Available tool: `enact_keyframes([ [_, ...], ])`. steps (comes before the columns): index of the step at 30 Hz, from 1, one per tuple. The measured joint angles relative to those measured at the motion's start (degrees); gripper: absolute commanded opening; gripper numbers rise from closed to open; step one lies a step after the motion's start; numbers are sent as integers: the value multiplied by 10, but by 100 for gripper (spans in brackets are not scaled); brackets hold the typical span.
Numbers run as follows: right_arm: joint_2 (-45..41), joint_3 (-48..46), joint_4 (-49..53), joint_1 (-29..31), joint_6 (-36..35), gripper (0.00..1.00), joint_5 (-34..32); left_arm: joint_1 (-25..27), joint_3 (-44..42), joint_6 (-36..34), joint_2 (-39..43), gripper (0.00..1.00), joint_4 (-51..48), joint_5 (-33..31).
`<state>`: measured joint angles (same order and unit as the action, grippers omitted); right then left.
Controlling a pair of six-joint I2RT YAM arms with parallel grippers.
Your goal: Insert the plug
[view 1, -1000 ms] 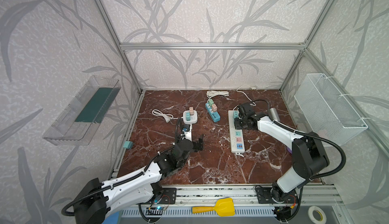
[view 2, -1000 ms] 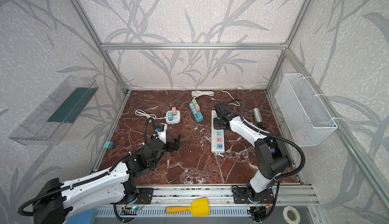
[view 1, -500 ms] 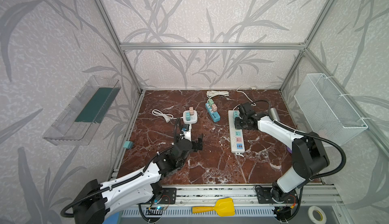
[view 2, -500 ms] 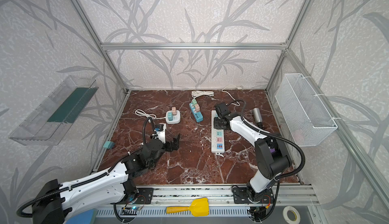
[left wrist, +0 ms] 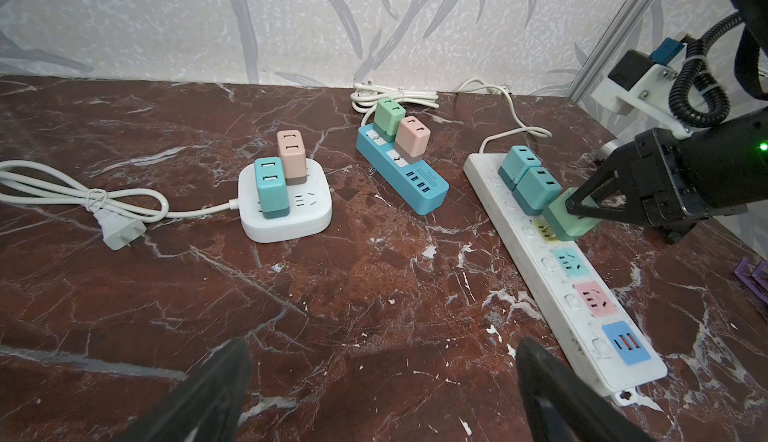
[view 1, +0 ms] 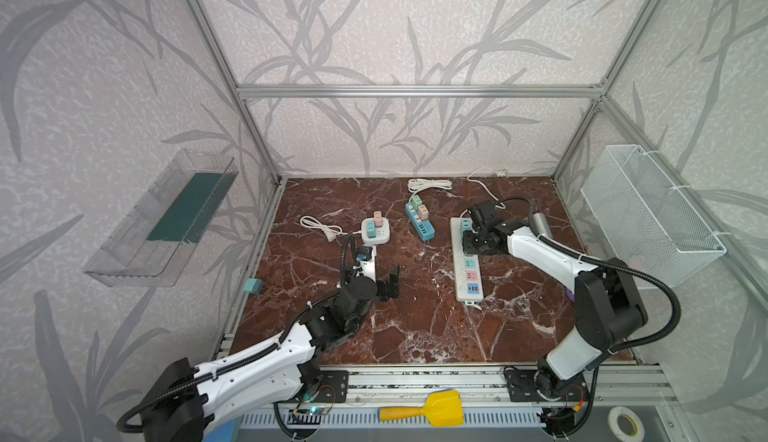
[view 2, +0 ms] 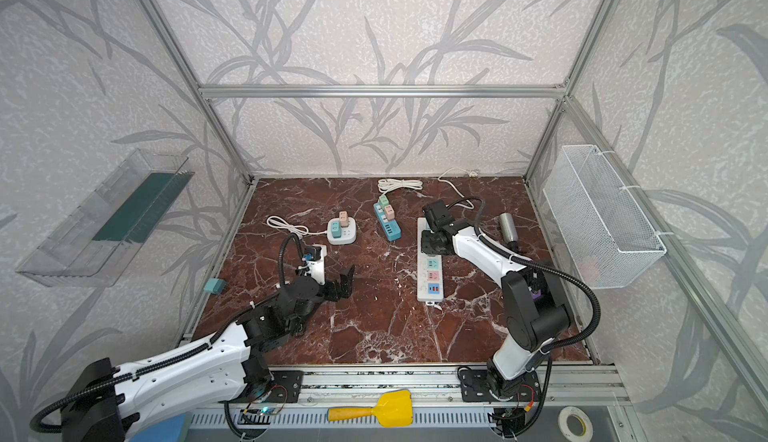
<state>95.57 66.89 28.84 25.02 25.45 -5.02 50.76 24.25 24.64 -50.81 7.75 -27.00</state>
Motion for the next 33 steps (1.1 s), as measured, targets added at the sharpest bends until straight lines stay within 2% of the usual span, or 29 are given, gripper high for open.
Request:
enact_keyframes([
  [23,35,15,0,3,-15,0,-25,-7,-12,0,0,99,13,6],
  [33,73,49,9,11,-16,0,-39,-12,-12,10,3,99,10,8],
])
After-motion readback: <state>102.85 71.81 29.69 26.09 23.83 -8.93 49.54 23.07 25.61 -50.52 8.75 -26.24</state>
